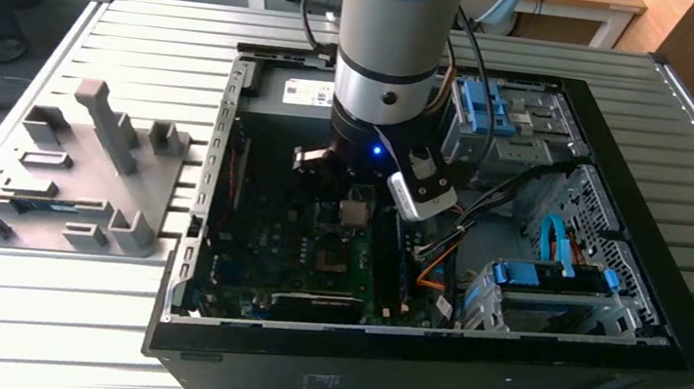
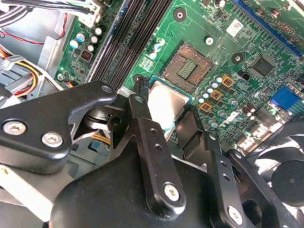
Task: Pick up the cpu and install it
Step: 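Place the cpu into insertion slot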
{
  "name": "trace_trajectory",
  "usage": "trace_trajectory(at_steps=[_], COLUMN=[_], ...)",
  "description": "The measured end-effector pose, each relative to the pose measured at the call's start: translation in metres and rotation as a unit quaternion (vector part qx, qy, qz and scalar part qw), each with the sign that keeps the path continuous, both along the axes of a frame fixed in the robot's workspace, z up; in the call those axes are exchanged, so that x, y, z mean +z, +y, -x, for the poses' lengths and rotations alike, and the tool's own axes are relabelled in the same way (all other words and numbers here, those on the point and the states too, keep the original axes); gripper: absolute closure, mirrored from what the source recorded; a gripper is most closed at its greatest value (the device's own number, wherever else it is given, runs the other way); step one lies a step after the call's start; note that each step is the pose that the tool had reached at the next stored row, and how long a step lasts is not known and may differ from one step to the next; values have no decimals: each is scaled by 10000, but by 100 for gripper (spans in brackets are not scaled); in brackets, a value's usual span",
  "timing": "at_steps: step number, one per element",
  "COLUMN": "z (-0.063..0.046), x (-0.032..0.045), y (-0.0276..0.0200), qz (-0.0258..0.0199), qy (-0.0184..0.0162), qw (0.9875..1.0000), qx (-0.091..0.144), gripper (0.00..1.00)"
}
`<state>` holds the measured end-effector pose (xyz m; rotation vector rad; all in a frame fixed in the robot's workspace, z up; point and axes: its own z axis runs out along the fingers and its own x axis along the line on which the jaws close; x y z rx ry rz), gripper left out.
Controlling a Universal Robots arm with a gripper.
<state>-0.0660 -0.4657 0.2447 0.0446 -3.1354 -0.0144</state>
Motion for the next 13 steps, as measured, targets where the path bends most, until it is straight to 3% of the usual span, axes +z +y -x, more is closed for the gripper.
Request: trace_trajectory(at_steps=[13], z=[5], x=[-41], y=[0], qz=[0], qy=[0], qw=[10000], qx=[0], gripper=[53])
